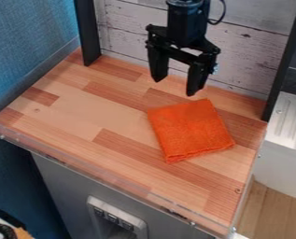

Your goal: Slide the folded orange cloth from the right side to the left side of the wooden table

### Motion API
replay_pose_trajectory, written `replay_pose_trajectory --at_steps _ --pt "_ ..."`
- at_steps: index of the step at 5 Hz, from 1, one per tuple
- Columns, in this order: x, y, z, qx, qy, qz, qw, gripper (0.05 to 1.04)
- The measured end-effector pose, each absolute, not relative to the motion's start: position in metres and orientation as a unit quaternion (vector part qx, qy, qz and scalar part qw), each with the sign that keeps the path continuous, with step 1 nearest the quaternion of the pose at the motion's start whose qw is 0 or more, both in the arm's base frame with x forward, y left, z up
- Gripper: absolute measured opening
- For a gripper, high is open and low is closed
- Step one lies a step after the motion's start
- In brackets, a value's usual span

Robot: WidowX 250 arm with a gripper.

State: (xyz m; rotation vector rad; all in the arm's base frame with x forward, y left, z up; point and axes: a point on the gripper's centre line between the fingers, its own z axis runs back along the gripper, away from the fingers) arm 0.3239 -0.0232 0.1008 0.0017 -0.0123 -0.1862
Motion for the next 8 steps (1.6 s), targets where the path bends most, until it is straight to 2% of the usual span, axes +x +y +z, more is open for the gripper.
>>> replay_pose_trajectory --at_steps 1,3,4,6,7,8 --pt "0.329 -0.035 0.101 0.004 -0.026 -0.115 0.993 0.999" --pt "0.334 -0.049 0.094 0.000 -0.024 -0.141 0.990 0.997" --pt "0.338 -0.057 0.095 -0.004 -0.019 -0.153 0.988 0.954" --pt "0.343 -0.073 0.076 -0.011 -0.001 -0.162 0.987 0.385" --pt "0.345 -0.079 0.061 -0.011 0.004 -0.167 0.986 0.169" --pt "0.347 -0.080 0.048 -0.008 0.003 -0.170 0.985 0.071"
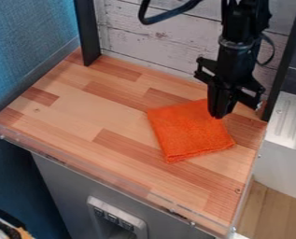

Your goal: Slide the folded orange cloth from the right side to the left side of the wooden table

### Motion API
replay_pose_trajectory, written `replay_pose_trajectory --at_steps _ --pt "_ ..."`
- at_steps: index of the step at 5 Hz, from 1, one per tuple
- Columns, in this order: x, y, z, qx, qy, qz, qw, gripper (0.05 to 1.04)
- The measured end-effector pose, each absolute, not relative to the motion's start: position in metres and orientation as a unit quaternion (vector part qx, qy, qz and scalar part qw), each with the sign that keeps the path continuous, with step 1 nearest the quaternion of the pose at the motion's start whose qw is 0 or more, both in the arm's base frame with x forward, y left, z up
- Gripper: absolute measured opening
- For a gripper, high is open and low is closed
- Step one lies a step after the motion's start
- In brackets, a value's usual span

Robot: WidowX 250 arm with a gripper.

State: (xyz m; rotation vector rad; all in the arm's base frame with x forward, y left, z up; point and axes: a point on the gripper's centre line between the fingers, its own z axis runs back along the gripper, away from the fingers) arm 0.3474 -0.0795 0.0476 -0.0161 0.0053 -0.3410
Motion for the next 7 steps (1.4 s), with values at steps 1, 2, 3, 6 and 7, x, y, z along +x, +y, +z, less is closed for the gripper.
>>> replay_pose_trajectory --at_steps 1,2,3,6,7 --pt "0.344 -0.078 0.033 -0.005 0.008 -0.173 0.985 0.066" --pt "0.341 -0.076 0.021 -0.002 0.009 -0.176 0.984 0.064" --pt "0.336 -0.073 0.013 0.003 0.006 -0.175 0.985 0.064" --pt "0.334 -0.035 0.008 0.005 -0.011 -0.140 0.990 0.064" --pt "0.329 -0.001 0.008 0.003 -0.011 -0.105 0.994 0.064"
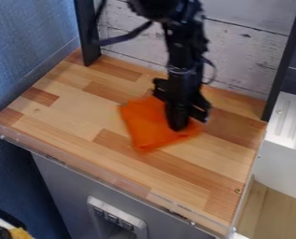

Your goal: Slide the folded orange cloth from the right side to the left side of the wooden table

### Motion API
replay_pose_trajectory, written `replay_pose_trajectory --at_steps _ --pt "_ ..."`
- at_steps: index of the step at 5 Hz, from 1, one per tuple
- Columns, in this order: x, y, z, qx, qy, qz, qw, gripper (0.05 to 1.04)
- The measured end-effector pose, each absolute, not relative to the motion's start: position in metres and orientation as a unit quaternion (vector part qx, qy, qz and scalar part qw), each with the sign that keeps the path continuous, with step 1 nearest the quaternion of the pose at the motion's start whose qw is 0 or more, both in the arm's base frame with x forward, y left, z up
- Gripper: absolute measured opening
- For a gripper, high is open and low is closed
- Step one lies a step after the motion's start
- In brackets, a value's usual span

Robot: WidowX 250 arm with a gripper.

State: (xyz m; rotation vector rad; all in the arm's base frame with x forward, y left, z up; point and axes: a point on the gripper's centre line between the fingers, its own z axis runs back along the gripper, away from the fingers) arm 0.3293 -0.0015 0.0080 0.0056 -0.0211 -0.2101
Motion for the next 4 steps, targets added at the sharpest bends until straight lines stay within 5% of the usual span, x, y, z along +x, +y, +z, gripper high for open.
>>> replay_pose_trajectory --at_steps 4 --pt "0.311 0.094 0.010 0.001 0.003 -0.021 1.000 0.062"
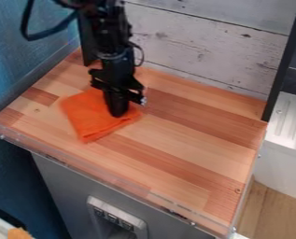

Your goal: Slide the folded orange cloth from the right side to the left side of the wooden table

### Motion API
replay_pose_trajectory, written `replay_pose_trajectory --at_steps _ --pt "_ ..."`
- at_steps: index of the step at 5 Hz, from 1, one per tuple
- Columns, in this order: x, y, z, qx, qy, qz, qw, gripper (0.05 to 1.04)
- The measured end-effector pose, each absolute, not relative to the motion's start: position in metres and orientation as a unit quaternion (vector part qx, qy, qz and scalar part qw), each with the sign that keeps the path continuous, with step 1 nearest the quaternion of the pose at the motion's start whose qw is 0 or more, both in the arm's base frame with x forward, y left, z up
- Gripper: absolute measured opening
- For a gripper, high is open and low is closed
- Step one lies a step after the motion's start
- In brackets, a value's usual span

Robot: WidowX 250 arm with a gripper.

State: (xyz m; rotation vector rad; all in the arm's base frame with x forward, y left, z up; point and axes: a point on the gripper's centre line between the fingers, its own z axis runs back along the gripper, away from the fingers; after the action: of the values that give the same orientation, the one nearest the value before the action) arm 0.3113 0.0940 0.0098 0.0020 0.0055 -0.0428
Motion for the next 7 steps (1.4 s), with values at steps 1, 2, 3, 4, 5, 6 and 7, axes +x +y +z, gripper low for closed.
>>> replay_pose_trajectory --at_steps 1,2,3,4,5,6,7 --pt "0.306 0.109 0.010 -0.002 0.003 -0.011 1.000 0.090" --pt "0.291 0.121 0.014 -0.015 0.024 0.002 1.000 0.245" --pt "0.281 0.110 0.039 -0.015 0.021 0.010 1.000 0.499" --pt "0.275 0.078 0.057 -0.010 0.013 0.009 1.000 0.798" --pt "0.272 0.041 0.073 -0.003 0.004 0.010 1.000 0.995" --pt "0.270 0.005 0.084 0.004 -0.002 0.006 1.000 0.999" --pt "0.267 -0.023 0.087 0.010 0.000 0.007 1.000 0.999"
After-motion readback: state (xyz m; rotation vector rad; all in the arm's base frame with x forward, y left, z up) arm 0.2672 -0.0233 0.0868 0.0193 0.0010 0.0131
